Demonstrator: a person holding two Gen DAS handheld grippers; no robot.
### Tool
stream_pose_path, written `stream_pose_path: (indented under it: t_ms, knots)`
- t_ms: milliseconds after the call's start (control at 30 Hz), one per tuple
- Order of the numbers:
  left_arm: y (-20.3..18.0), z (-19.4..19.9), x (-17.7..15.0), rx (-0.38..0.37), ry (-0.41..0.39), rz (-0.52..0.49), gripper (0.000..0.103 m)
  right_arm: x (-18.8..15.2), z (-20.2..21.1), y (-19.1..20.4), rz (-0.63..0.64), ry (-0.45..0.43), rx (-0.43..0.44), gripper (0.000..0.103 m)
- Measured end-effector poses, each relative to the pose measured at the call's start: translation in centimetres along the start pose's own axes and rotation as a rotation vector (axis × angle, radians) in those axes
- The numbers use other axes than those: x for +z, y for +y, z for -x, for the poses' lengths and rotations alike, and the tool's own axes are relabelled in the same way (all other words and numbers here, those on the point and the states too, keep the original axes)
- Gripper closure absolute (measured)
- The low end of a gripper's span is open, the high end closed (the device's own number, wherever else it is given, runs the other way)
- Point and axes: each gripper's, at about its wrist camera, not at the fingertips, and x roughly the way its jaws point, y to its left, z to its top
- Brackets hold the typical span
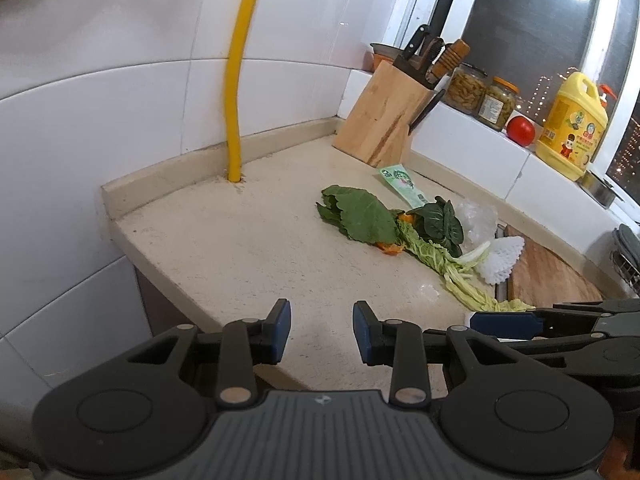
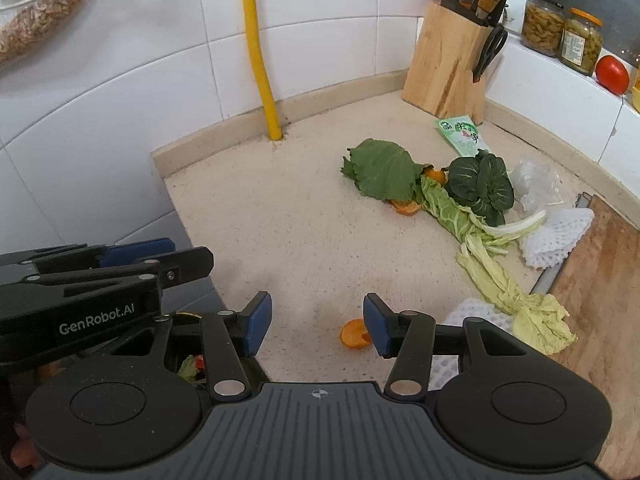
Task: Collect trash
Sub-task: 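Move the left tool down to the orange squash peel on the counter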
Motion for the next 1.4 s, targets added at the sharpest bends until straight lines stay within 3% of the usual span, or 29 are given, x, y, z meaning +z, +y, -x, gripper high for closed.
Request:
stream_pose_path:
  t_ms: [733,1133,1400]
  knots:
    - [-4.3,-3.8,1.1,-0.048,0.051,-0.076,0.075,-0.2,-0.5,-6.1,-0.103,0.001,-0.063,0.043]
    - [-4.0,-3.1,0.7,-0.022,0.048,-0.059,0.075,-0.2,-0.9,-5.7,-0.082,0.006,-0.036,0.043]
    - [-5.4,-3.5,0.6,-0.072,0.058,-0.095,0.075,-1.1,0.2,-6.7,-0.119,-0.007,-0.072,0.043]
